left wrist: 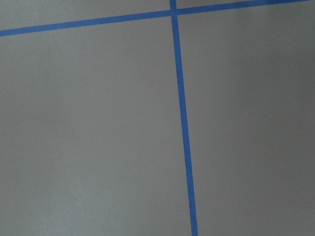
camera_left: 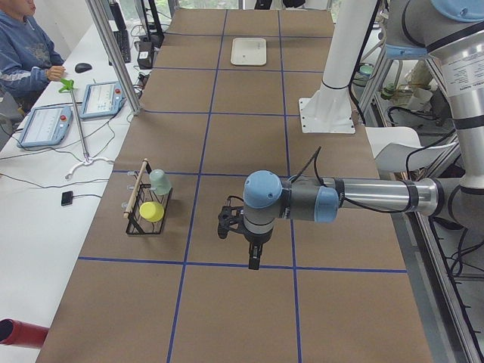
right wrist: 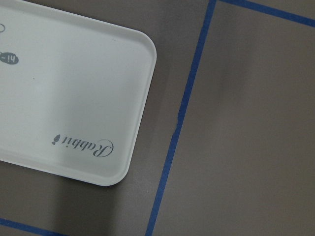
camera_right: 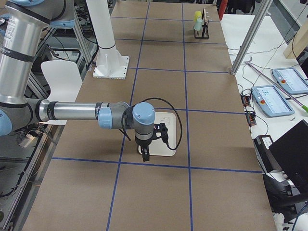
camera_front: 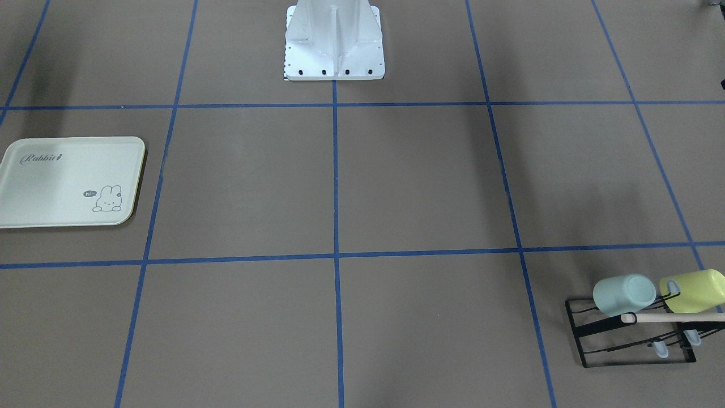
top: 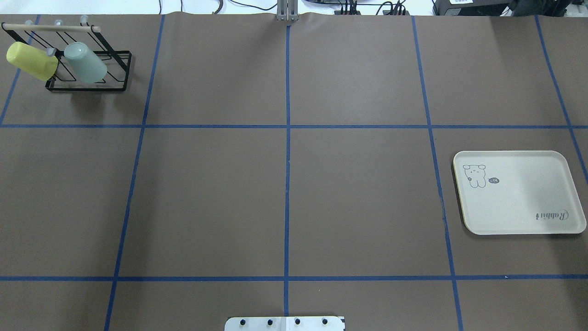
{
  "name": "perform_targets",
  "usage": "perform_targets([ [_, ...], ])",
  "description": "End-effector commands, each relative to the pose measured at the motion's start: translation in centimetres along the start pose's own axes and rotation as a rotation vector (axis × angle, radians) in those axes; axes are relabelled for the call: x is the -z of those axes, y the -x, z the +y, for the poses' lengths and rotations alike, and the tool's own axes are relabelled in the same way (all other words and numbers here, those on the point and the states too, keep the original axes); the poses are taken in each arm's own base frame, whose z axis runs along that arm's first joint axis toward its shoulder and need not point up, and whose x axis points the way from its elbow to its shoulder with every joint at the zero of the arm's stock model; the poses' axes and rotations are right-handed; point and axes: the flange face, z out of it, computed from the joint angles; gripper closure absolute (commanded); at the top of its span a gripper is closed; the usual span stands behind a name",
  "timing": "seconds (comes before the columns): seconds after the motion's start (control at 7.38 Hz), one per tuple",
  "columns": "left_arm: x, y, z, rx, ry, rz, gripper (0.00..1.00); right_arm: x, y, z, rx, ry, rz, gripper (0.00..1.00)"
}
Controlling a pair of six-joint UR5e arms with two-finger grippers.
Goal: Left arm grabs green cup and hands to right arm on tray
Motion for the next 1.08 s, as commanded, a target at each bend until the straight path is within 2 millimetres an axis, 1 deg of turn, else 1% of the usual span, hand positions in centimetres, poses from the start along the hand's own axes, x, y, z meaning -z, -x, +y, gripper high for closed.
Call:
perform_targets([
  [0.0, 0.7, -0.6, -0.3, -0.011, -0.015, 0.002, 0.00, 0.1, 0.1, -0.1, 0.011, -0.013, -0.003, 0.00],
  [0.14, 0.8, -0.7, -0.3, -0.014, -0.016, 0.000, 0.00, 0.1, 0.1, -0.3, 0.037, -0.040, 0.005, 0.00],
  [0.27, 1.1, -0.9, -0.8, -0.022, -0.026, -0.010, 0.00, 0.5, 0.4, -0.7, 0.066, -0.071, 0.010, 0.00],
  [0.41, 2.2, -1.8, -2.7, -0.039, -0.059, -0.010, 0.00, 0.7, 0.4, -1.2, 0.108, -0.121, 0.023, 0.00],
  [0.54, 3.0, -2.4, -3.8, -0.057, -0.082, -0.010, 0.00, 0.7, 0.4, -1.8, 0.124, -0.145, 0.021, 0.00],
  [0.68, 4.4, -3.6, -6.1, -0.094, -0.121, -0.009, 0.00, 1.9, 1.3, -3.2, 0.154, -0.189, 0.029, 0.00],
  [0.81, 6.8, -5.6, -10.1, -0.166, -0.198, -0.015, 0.00, 3.5, 2.4, -4.9, 0.172, -0.233, 0.034, 0.00],
  [0.95, 8.4, -7.0, -12.6, -0.209, -0.244, -0.016, 0.00, 5.1, 3.7, -6.5, 0.181, -0.270, 0.034, 0.00],
])
